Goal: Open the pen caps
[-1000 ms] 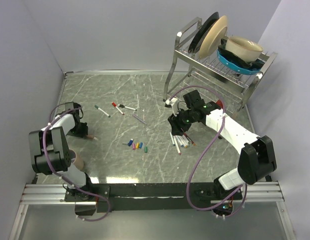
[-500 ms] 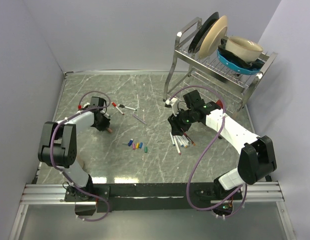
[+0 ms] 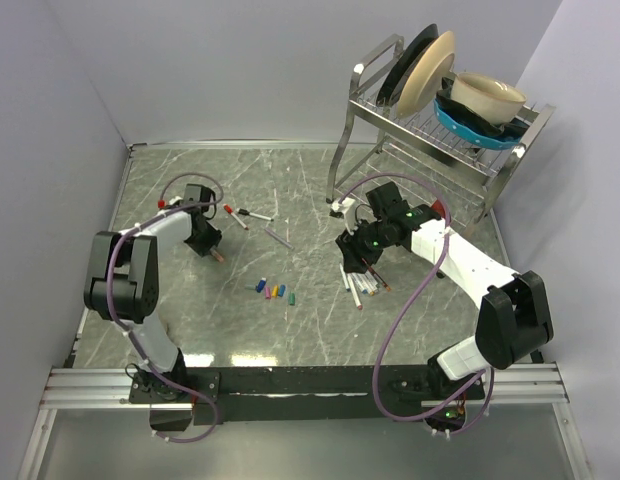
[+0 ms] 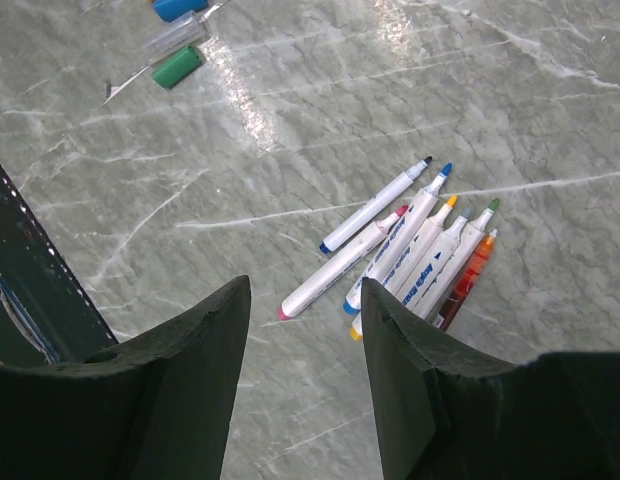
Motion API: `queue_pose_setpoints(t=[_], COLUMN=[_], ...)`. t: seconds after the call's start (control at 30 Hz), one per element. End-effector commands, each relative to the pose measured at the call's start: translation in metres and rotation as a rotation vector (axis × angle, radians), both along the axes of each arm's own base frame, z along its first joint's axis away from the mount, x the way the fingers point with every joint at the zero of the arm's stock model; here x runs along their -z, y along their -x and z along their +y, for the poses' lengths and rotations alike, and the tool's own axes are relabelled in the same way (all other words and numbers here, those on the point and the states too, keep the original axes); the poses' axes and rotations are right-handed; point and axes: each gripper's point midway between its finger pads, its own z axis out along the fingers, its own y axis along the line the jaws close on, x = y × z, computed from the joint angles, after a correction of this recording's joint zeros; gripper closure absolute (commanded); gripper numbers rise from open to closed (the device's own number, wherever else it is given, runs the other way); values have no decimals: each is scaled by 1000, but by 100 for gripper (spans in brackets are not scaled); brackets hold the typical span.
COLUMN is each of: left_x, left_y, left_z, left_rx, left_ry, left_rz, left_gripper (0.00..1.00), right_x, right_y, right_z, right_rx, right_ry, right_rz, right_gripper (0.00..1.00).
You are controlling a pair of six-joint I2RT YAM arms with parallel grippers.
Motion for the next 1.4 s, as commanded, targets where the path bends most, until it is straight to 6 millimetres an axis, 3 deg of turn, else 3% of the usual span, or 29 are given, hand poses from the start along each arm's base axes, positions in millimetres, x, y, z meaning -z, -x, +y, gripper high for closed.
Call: queue_pose_setpoints(t=[0.0,0.33,0.53,0.63,0.67,0.73,0.77,0.83,0.87,0.93,0.97,1.17,1.37], left_x=[36,51,49,38,23,13,-5,-20,-45,-61,-79,-118,-141], left_y=[30,31,31,27,17,20,16,14,11,13,13,36,68], left_z=[33,55,47,39,37,34,29,23,14,3,-1,-48,-116], left_rx=[-49,-82,-20,31,52,74,96,130,172,229,252,449,642], left_ry=[-61,-10,34,74,77,96,117,137,166,199,206,379,532], left_rz=[171,205,185,115,39,-15,-82,-169,-256,-347,-413,-597,-669], left_gripper=[63,78,96,99,99,99,99,99,99,99,99,99,99], right_x=[-9,-14,-19,-21,-23,-26,-28,-32,-33,-37,-41,-63,-70], right_y=[1,1,2,4,4,6,7,10,12,21,26,54,73], right_z=[4,4,5,5,5,5,7,9,10,16,17,25,19], right_rx=[-25,-29,-35,-38,-38,-43,-51,-66,-80,-126,-160,-333,-452], right_ry=[-21,-31,-43,-49,-54,-63,-73,-91,-101,-142,-157,-281,-325], right_rz=[-37,-49,-62,-66,-71,-79,-81,-86,-89,-81,-97,-209,-331], right_gripper=[44,44,44,44,44,44,44,44,44,44,44,43,34])
